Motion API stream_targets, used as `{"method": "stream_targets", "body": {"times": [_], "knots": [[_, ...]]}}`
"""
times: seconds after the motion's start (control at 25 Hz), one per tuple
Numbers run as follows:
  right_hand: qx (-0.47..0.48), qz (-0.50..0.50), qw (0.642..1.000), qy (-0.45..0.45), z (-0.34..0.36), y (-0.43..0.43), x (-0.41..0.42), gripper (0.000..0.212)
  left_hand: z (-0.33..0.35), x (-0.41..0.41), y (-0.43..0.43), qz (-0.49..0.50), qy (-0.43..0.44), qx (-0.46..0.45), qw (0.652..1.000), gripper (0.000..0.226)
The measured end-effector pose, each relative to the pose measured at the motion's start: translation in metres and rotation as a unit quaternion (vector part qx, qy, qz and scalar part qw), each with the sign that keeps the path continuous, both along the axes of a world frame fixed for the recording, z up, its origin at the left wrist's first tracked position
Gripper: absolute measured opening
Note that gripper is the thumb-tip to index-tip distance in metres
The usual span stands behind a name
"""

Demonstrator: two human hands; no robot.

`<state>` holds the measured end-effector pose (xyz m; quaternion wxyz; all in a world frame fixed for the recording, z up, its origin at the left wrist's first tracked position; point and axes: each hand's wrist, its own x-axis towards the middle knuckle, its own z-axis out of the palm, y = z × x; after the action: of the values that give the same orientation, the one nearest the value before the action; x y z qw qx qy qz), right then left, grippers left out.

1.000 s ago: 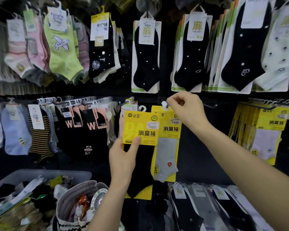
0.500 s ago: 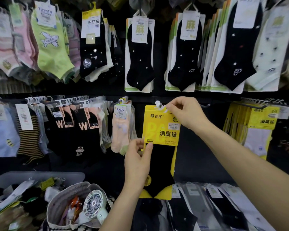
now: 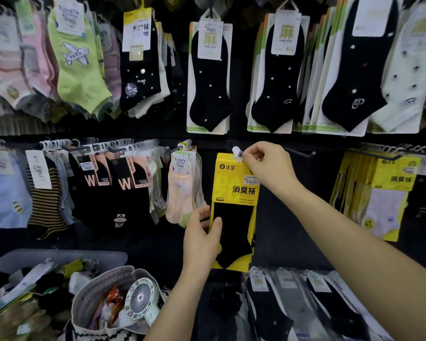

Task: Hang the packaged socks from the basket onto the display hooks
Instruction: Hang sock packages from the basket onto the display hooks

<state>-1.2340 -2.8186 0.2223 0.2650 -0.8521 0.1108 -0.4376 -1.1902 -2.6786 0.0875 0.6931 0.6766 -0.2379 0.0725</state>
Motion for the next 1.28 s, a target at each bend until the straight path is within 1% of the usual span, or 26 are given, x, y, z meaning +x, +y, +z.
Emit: {"method": "stream_targets", "body": {"times": [0.12,0.2,0.32,0.4,0.48,0.6,0.72,0.84,0.96,1.0,1.04,1.08,1.2,1.28], "knots": [[-0.015,0.01,0.999,-0.05,-0.019,0.001,-0.023,0.017,-0.008,-0.001,0.001,0.013,0.0,0.032,0.999,0.035],[-0.012,0.048,0.997,-0.055,-0.051,0.001,-0.047,0.013,-0.018,-0.001,0.003,0.039,-0.003,0.065,0.997,0.038],[0.012,0.089,0.996,0.024,-0.132,0.0,-0.086,0.015,-0.052,-0.009,0.013,0.058,0.012,0.12,0.991,0.043],[0.076,0.097,0.987,0.106,-0.2,0.001,-0.108,0.016,-0.088,-0.023,0.017,0.042,0.053,0.145,0.987,0.041],[0.152,0.091,0.962,0.21,-0.27,0.009,-0.124,0.012,-0.135,-0.047,0.018,0.016,0.109,0.19,0.976,0.037],[0.224,0.085,0.907,0.345,-0.357,0.025,-0.141,0.003,-0.214,-0.085,0.025,-0.01,0.208,0.271,0.94,0.033],[0.225,0.086,0.858,0.455,-0.418,0.039,-0.149,0.017,-0.282,-0.106,0.048,0.029,0.287,0.314,0.905,0.024],[0.243,0.071,0.812,0.525,-0.46,0.048,-0.147,0.03,-0.319,-0.104,0.067,0.014,0.307,0.375,0.874,0.013],[0.277,0.045,0.769,0.574,-0.501,0.061,-0.143,0.04,-0.343,-0.099,0.075,-0.007,0.327,0.407,0.853,0.025],[0.288,0.036,0.757,0.586,-0.513,0.066,-0.142,0.041,-0.349,-0.098,0.076,-0.016,0.344,0.4,0.849,0.021],[0.305,0.026,0.746,0.592,-0.525,0.074,-0.14,0.04,-0.358,-0.096,0.077,-0.018,0.362,0.39,0.846,0.012],[0.337,0.014,0.735,0.588,-0.536,0.081,-0.137,0.039,-0.366,-0.095,0.079,-0.018,0.378,0.377,0.845,0.008],[0.474,-0.014,0.702,0.532,-0.559,0.1,-0.125,0.034,-0.383,-0.091,0.08,-0.007,0.419,0.363,0.833,0.02],[0.53,-0.028,0.678,0.508,-0.565,0.105,-0.118,0.018,-0.391,-0.088,0.08,-0.009,0.432,0.361,0.826,0.024]]}}
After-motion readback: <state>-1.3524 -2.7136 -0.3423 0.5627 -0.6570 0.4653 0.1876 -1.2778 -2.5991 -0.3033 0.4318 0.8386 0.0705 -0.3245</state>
